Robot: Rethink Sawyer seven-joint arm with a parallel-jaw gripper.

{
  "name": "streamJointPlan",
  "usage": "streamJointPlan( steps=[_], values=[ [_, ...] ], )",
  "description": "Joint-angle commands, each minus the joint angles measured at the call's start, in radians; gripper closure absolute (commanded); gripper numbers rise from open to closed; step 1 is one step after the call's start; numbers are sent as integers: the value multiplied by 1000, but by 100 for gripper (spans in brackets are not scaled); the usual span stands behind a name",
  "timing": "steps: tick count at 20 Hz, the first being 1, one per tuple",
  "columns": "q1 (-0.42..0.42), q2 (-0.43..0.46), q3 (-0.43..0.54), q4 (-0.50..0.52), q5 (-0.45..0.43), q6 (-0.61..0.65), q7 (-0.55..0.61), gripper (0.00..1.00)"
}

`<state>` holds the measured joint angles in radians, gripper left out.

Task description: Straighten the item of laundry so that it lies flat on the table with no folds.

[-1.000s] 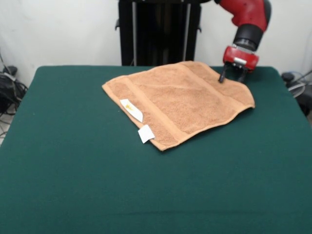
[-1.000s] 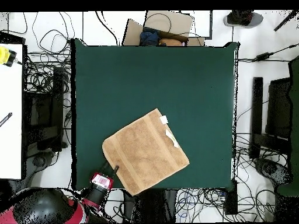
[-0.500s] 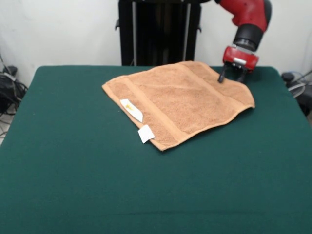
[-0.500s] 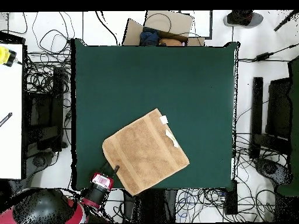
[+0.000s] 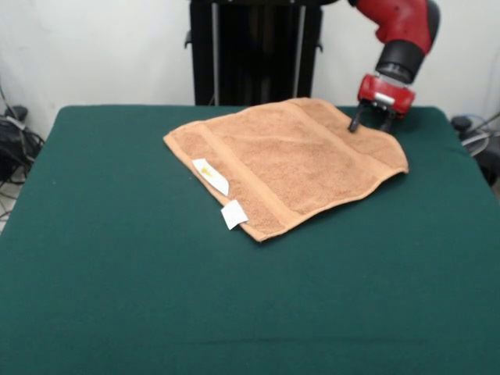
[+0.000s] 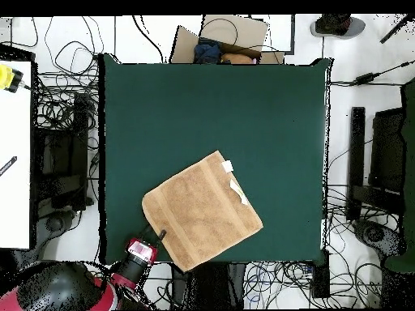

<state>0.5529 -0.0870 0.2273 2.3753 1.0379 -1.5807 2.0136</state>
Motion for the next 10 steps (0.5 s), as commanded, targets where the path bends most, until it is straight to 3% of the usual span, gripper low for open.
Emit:
streamJointPlan(
  steps=[1, 10],
  values=[
    [-57, 89, 58, -125, 186, 292, -107, 0],
    [-59, 101, 57, -154, 192, 277, -114, 0]
  ],
)
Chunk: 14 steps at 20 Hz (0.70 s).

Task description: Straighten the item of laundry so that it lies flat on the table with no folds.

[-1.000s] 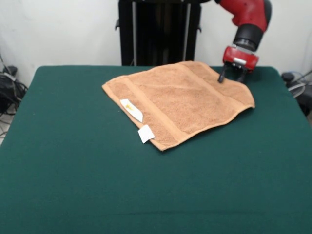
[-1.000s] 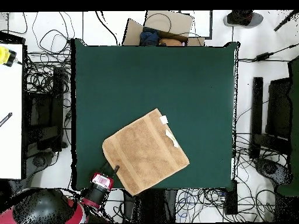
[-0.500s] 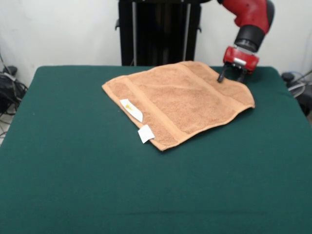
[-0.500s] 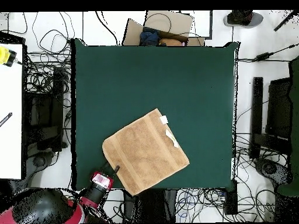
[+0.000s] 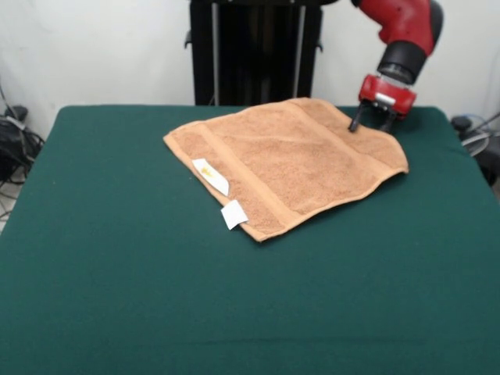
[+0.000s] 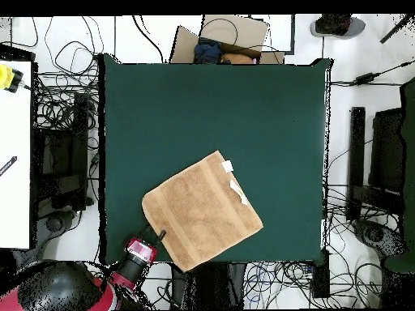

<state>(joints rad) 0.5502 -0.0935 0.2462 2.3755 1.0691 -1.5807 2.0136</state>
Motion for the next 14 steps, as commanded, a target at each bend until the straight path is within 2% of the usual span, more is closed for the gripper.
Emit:
streamJointPlan(
  steps=[1, 6, 14],
  values=[
    [-57, 106, 41, -160, 170, 275, -122, 0],
    [-59, 94, 44, -158, 184, 265, -112, 0],
    [-75, 12, 21, -76, 186, 260, -47, 0]
  ],
)
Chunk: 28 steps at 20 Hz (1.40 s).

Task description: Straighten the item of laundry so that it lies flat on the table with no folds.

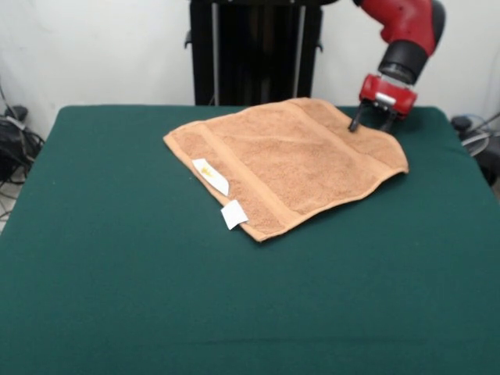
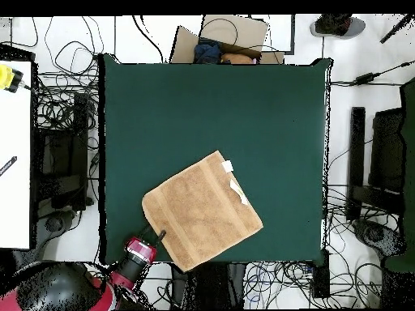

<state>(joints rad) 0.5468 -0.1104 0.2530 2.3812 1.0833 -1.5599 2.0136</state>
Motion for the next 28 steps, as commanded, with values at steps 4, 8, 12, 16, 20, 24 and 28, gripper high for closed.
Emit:
streamJointPlan(
  steps=[4, 8, 12, 16, 20, 24, 28],
  values=[
    [-59, 29, 1, -103, 190, 233, -42, 0],
    [-52, 17, 0, -114, 211, 240, -52, 0],
    [-51, 4, -2, -119, 218, 242, -62, 0],
    [-52, 6, -13, -131, 206, 235, -62, 0],
    [-48, 16, -32, -141, 183, 221, -58, 0],
    [-45, 12, -32, -150, 190, 214, -67, 0],
    [-41, 8, -27, -172, 201, 204, -81, 0]
  ],
)
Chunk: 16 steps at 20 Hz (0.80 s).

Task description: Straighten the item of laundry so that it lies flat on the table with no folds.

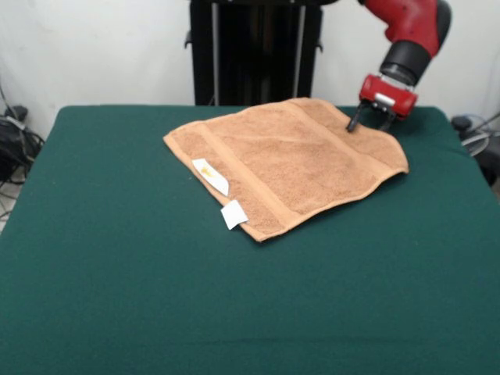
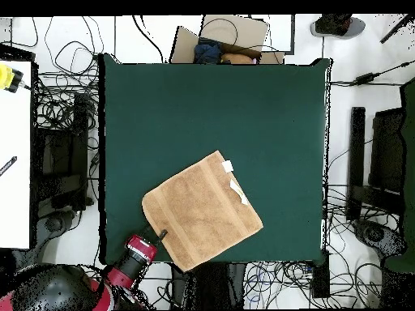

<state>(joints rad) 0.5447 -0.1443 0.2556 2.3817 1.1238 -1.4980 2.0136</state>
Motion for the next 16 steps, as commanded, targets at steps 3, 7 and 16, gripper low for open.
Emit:
streamJointPlan(
  steps=[3, 7, 16],
  values=[
    [-37, 47, -30, -185, 154, 138, -79, 0],
    [-42, 25, -29, -170, 148, 152, -96, 0],
    [-43, -23, -50, -165, 108, 182, -129, 0]
  ],
)
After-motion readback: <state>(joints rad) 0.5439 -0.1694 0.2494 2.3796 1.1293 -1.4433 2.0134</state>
